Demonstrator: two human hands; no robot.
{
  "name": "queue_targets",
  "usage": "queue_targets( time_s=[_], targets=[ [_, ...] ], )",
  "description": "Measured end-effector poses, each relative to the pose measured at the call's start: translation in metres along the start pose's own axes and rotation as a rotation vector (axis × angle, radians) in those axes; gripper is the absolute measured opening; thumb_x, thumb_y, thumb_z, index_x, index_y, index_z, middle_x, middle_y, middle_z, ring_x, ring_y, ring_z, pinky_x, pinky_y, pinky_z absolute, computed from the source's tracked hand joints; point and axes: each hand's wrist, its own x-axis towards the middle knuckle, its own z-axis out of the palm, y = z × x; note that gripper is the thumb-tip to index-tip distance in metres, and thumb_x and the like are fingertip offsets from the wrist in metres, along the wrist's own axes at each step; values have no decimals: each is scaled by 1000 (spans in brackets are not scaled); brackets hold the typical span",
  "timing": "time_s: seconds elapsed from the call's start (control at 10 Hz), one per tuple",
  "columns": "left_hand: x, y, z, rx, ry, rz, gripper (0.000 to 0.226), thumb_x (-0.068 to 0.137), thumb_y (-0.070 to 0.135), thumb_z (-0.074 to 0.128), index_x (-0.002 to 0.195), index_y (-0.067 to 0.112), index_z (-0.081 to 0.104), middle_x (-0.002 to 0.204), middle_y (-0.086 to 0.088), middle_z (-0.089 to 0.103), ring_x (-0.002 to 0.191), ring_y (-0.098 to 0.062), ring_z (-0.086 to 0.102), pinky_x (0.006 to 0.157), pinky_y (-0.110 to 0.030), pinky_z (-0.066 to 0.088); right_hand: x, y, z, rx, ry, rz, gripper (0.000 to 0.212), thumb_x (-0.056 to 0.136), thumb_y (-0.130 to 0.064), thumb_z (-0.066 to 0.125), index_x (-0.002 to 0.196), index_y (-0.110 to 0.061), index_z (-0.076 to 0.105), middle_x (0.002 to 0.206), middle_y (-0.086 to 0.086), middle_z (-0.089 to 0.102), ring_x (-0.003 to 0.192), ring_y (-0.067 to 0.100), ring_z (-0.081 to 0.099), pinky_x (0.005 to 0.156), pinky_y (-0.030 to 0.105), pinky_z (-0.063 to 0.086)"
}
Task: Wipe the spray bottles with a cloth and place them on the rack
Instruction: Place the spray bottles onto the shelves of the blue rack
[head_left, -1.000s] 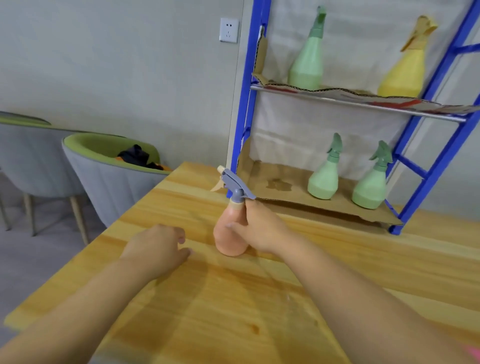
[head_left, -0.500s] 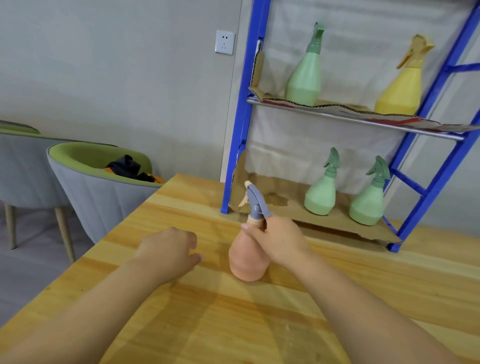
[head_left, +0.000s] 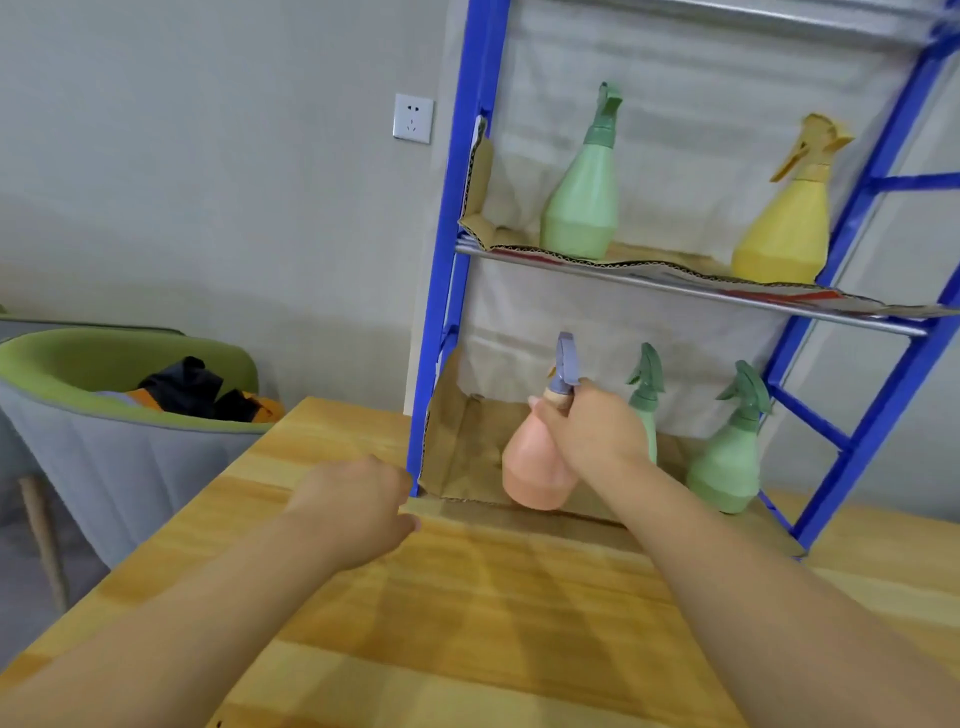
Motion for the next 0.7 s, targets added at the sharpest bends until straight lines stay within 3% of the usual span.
queue_targets(
  time_s=[0.2,0.5,0.6,0.7],
  targets=[
    [22,2,1,11,6,26,36,93,50,46,117,25,56,116,1,59,104,-21,59,80,-30,49,37,-10,31,63,-9,46,45,93,-51,47,106,-8,52,101,11,64,95,33,62,67,33,43],
    [28,-10,12,42,10,31,36,93,51,45,115,24,55,111,1,61,100,-21,61,81,-31,51,48,-13,51,59,-5,74,40,94,-51,45,97,-11,48,97,10,63,92,33,62,64,32,39],
    [25,-12,11,41,3,32,37,93,51,46,116,24,55,112,1,60,100,-21,61,81,-32,52,45,-12,44,64,-81,88,39,93,-55,42,93,-16,43,89,5,56,92,30,60,67,33,41],
    [15,-12,4,31,30,25,37,93,50,46,116,23,56,112,0,60,99,-21,61,77,-30,51,42,-12,27,32,-245,93,34,93,-49,42,94,-16,51,90,3,59,88,28,61,71,32,47]
  ],
)
